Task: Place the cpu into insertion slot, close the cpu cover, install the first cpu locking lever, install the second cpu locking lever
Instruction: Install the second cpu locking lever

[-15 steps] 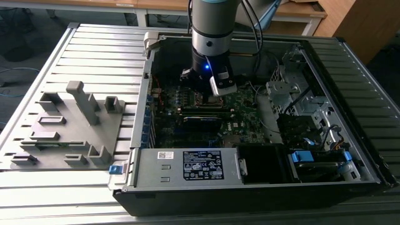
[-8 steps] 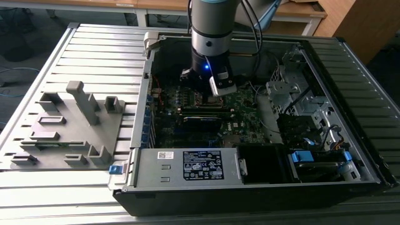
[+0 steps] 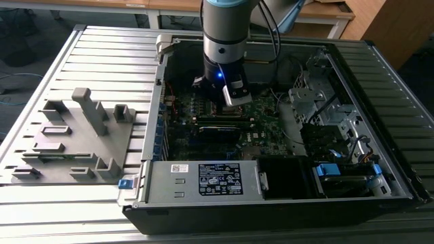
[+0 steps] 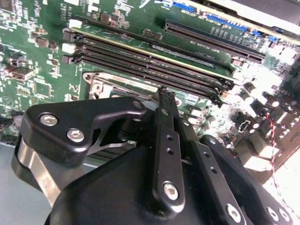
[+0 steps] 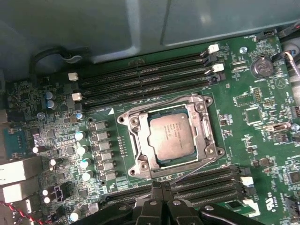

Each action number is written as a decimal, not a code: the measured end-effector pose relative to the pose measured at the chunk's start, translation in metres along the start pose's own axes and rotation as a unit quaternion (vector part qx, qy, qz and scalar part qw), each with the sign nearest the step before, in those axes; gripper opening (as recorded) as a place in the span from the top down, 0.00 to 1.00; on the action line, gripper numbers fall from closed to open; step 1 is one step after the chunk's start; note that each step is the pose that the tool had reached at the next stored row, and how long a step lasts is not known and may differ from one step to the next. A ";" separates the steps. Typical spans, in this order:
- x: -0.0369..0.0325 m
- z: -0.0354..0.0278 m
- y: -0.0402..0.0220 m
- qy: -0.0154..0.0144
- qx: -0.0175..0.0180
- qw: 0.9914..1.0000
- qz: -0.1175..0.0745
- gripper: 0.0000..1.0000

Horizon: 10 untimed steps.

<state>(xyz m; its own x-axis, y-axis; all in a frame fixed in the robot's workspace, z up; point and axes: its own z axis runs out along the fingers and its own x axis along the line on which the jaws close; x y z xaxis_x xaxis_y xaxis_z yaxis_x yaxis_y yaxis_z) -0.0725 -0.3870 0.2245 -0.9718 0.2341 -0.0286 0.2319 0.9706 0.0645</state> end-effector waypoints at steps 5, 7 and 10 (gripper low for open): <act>0.0007 0.0070 -0.0006 0.000 0.000 1.000 0.000 0.89; 0.0008 0.0083 -0.0007 0.000 0.000 1.000 0.000 0.89; 0.0017 0.0089 -0.0009 0.000 0.000 1.000 0.000 0.89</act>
<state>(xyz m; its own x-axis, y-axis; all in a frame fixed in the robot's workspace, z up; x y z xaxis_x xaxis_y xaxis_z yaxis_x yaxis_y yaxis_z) -0.0740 -0.3870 0.2155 -0.9718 0.2342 -0.0285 0.2320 0.9706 0.0646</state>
